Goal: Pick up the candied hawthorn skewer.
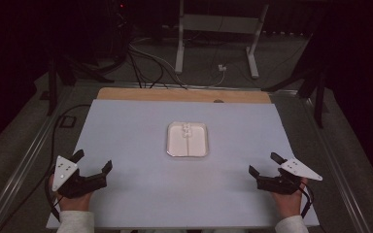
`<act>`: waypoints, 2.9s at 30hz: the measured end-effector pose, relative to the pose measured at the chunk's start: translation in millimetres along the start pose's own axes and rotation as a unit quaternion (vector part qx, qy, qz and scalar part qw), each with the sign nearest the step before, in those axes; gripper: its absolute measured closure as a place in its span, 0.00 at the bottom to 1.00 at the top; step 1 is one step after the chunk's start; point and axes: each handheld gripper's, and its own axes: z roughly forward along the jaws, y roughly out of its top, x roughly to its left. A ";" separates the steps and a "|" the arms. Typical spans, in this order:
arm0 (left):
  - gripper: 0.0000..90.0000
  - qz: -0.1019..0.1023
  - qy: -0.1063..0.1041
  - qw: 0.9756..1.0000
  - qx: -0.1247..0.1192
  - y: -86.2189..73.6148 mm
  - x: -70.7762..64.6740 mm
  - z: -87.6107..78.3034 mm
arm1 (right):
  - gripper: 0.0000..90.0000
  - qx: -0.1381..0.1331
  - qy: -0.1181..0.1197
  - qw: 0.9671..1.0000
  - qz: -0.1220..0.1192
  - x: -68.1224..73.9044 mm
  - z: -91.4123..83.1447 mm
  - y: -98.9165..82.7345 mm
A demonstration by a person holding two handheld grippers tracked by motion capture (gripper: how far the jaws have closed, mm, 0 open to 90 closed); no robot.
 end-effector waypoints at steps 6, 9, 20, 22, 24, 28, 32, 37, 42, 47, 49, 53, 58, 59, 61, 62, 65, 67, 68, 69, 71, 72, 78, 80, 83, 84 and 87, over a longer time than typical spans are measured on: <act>0.01 -0.008 0.002 1.000 -0.001 -1.6 0.8 1.2 | 0.00 -0.003 -0.006 1.000 0.000 0.6 -0.5 -0.9; 0.01 -0.012 0.006 1.000 0.003 -1.1 0.2 0.9 | 0.01 -0.003 -0.008 1.000 -0.002 1.9 -0.7 -0.9; 0.01 -0.025 0.017 1.000 0.007 10.3 -2.6 2.4 | 0.00 -0.013 -0.017 1.000 0.003 0.8 -5.4 -0.8; 0.01 -0.026 0.010 1.000 0.009 14.8 -4.0 5.1 | 0.00 -0.013 -0.017 1.000 0.004 0.3 -6.0 -1.2; 0.01 -0.024 0.009 1.000 0.011 16.2 -5.2 6.3 | 0.00 -0.013 -0.018 1.000 0.004 -0.1 -6.6 -1.3; 0.01 -0.020 0.003 1.000 0.017 20.6 -8.8 11.7 | 0.00 -0.013 -0.020 1.000 0.006 -0.7 -6.1 -1.7; 0.01 -0.018 -0.003 1.000 0.022 25.3 -11.3 20.1 | 0.00 -0.010 -0.022 1.000 0.005 -0.2 -3.7 -2.0; 0.01 -0.006 -0.012 1.000 0.025 34.3 -17.4 30.6 | 0.00 -0.012 -0.023 1.000 0.000 1.1 -3.7 -1.5; 0.01 0.003 -0.022 0.999 0.025 44.2 -23.5 41.4 | 0.00 -0.015 -0.024 1.000 0.003 0.3 -4.6 -1.5; 0.01 0.007 -0.037 0.999 0.026 51.8 -30.0 54.9 | 0.00 -0.015 -0.025 1.000 0.003 0.2 -4.9 -1.4; 0.01 0.008 -0.041 0.999 0.028 53.1 -31.6 59.3 | 0.00 -0.015 -0.025 1.000 0.003 0.2 -4.7 -1.4; 0.01 0.005 -0.048 0.998 0.031 54.3 -33.5 65.2 | 0.00 -0.016 -0.024 1.000 0.002 0.4 -4.8 -1.4; 0.01 -0.001 -0.059 0.998 0.034 57.0 -37.5 76.3 | 0.00 -0.015 -0.025 1.000 0.002 0.6 -4.4 -1.4; 0.01 -0.002 -0.060 0.998 0.037 57.7 -38.6 78.8 | 0.00 -0.015 -0.025 1.000 0.002 1.0 -4.4 -1.4; 0.01 -0.003 -0.062 0.997 0.041 58.7 -40.9 84.4 | 0.00 -0.015 -0.025 1.000 0.002 1.2 -4.5 -1.3; 0.01 -0.003 -0.063 0.997 0.043 59.1 -42.2 87.4 | 0.00 -0.015 -0.025 1.000 0.001 1.3 -4.6 -1.2; 0.01 -0.002 -0.065 0.997 0.049 60.2 -46.5 96.3 | 0.00 -0.015 -0.025 1.000 0.002 1.3 -4.8 -1.3; 0.01 -0.002 -0.069 0.996 0.052 61.0 -49.4 102.2 | 0.00 -0.015 -0.025 1.000 0.002 1.1 -4.9 -1.3; 0.01 -0.001 -0.070 0.996 0.053 61.6 -51.4 105.6 | 0.00 -0.015 -0.025 1.000 0.002 1.1 -4.9 -1.3; 0.01 0.000 -0.071 0.996 0.054 61.8 -52.6 107.6 | 0.00 -0.015 -0.025 1.000 0.002 1.1 -4.9 -1.3; 0.01 0.002 -0.073 0.996 0.057 62.1 -56.3 112.9 | 0.00 -0.015 -0.025 1.000 0.002 1.2 -4.8 -1.3; 0.01 0.002 -0.074 0.996 0.058 62.0 -58.2 115.5 | 0.00 -0.015 -0.025 1.000 0.002 1.3 -4.7 -1.3; 0.01 0.008 -0.078 0.994 0.071 60.3 -68.7 132.1 | 0.00 -0.014 -0.024 1.000 0.001 1.3 -4.5 -1.4; 0.01 0.008 -0.079 0.994 0.074 60.0 -71.9 137.6 | 0.00 -0.014 -0.024 1.000 0.002 1.3 -4.6 -1.4; 0.01 0.010 -0.080 0.994 0.079 59.3 -76.7 145.8 | 0.01 -0.014 -0.025 1.000 0.002 0.9 -4.5 -1.4; 0.01 0.011 -0.080 0.993 0.081 58.9 -78.4 148.3 | 0.01 -0.014 -0.025 1.000 0.002 0.9 -4.5 -1.4; 0.01 0.012 -0.079 0.993 0.086 56.6 -83.0 155.8 | 0.01 -0.014 -0.024 1.000 0.002 1.0 -4.5 -1.5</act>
